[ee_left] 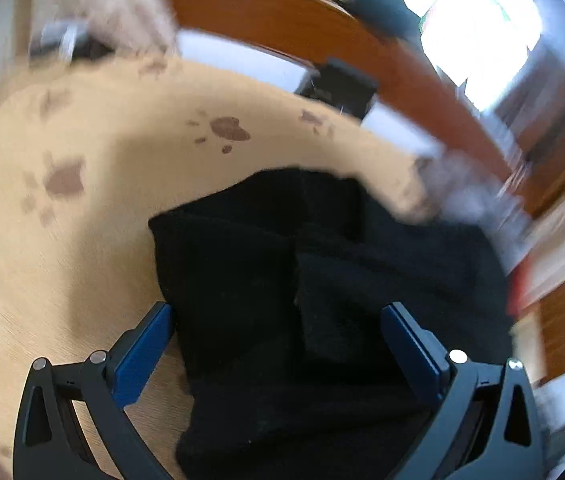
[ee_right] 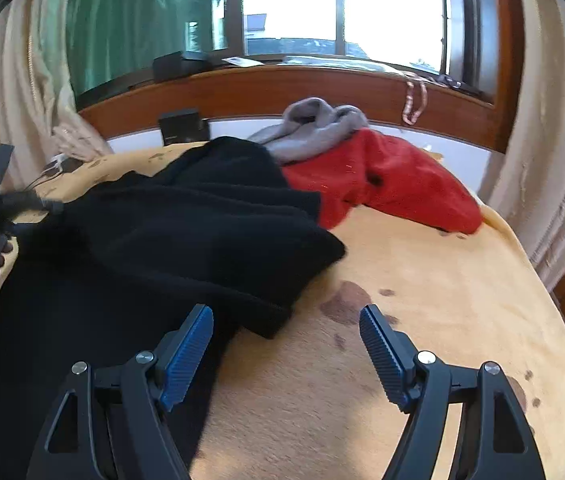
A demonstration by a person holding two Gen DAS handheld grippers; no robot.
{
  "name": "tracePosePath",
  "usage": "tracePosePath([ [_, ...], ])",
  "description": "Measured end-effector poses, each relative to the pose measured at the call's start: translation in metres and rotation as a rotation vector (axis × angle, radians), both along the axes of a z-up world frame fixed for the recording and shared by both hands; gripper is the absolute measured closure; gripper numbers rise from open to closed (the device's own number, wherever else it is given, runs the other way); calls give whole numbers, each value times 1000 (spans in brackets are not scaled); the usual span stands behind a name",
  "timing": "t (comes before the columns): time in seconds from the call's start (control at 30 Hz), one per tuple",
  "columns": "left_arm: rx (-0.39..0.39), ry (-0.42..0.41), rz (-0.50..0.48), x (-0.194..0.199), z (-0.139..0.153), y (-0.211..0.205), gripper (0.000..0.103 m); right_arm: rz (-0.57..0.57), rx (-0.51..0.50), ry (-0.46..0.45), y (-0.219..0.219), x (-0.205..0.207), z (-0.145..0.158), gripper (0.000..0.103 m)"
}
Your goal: Fold clothes
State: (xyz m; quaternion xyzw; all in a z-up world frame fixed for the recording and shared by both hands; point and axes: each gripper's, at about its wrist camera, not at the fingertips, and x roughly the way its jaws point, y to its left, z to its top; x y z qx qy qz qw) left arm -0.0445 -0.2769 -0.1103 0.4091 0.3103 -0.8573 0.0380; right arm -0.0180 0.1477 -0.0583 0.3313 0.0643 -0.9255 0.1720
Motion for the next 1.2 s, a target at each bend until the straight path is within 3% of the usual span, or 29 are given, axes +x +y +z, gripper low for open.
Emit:
tracePosePath([
  [0.1,238,18,27,2,0,-26,0,2,-9,10,-2,0,1,25],
  [0.13,245,17,20,1,1,-26,0,0,-13,11,-2,0,1,25],
  [0.3,190,-22,-33,-18,0,-15,1,-22,-40,11,3,1,3,25],
  [0.5,257,-11,-74,-18,12,-16,4,-45,-53,-2,7,-2,2,25],
  [0.73,168,109,10,9,53,-21,4,-54,-71,-9,11,-4,2,25],
  [0.83,209,133,-36,9,59,-16,4,-57,-71,-9,11,-4,2,25],
  [0.93,286,86,-129,-8,48,-1,4,-54,-66,-7,11,-4,2,25],
  [1.0,255,42,-143,-18,40,9,4,-58,-64,4,12,-2,3,25],
  [1.07,193,-27,-128,-25,29,15,16,-61,-65,12,12,-1,3,25],
  [1.13,182,-82,-126,-27,16,16,26,-60,-65,15,13,-1,4,25],
  [1.2,198,-104,-122,-27,6,14,29,-53,-66,8,12,-2,3,25],
])
